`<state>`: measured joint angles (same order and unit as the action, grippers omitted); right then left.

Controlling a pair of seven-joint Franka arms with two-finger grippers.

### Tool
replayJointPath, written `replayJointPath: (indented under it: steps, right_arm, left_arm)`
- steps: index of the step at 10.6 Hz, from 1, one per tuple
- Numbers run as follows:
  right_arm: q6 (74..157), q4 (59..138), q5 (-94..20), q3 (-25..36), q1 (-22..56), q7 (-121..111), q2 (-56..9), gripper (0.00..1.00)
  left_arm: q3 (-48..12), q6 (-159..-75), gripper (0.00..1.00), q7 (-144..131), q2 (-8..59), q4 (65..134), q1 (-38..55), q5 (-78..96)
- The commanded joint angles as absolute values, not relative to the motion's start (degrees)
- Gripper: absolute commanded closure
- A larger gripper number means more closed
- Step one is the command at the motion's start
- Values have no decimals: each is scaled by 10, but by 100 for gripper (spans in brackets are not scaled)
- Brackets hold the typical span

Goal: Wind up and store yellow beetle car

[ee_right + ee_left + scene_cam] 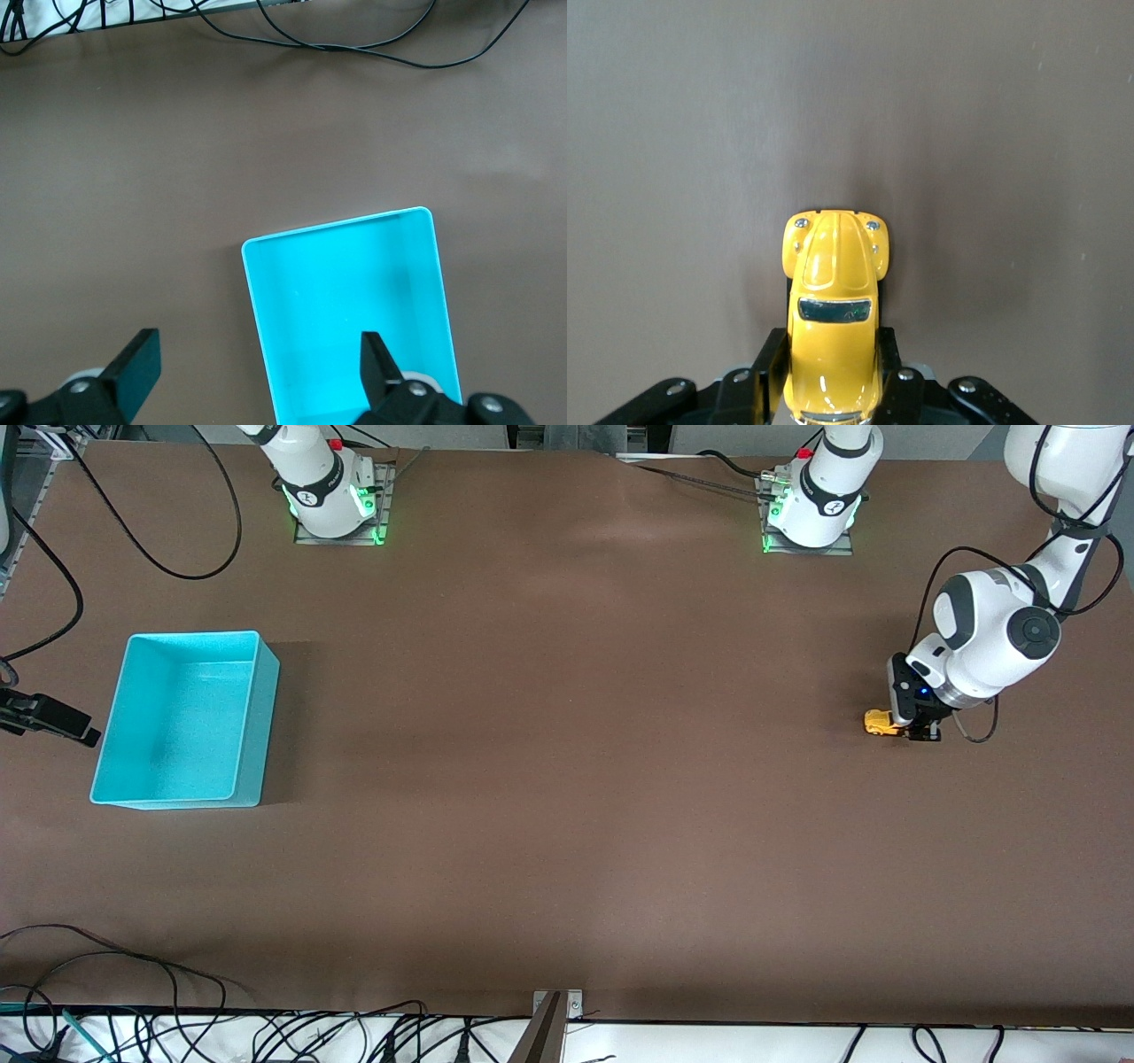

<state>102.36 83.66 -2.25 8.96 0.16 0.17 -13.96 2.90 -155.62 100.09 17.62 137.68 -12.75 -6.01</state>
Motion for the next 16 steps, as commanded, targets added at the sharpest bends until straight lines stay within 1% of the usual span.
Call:
replayJointPath:
  steps: [1,5,6,7,8,9,11,12,16]
  right_arm:
    - [1024,832,-32,89,-1,-2,-140,0]
    - [1024,831,-32,88,-1,-3,-140,0]
    - [1024,832,-33,88,-1,-4,-140,0]
    - [1024,832,-33,87,1,-2,-141,0]
    - [1024,832,-33,87,1,-2,-141,0]
    - [1023,832,-32,87,1,-5,-141,0]
    - [1019,832,-33,88,-1,-6,-141,0]
    - [1019,832,-30,86,3,-5,-142,0]
    - [1018,833,-33,86,1,-17,-144,0]
  left_arm:
    - [54,-1580,78,1024,251,1356,-140,-64]
    - [55,-1580,72,1026,252,1353,-139,-63]
    - [55,-1580,67,1026,252,1352,-139,-62]
    - [54,-1580,67,1025,252,1347,-139,-62]
    - [54,-1579,58,1024,251,1344,-139,-50]
    - [54,-1579,40,1024,250,1343,-135,-37]
    - [53,-1572,21,1026,247,1335,-133,-36]
    - [52,-1571,0,1025,245,1335,-133,-34]
    - [52,-1561,0,1022,243,1331,-132,-34]
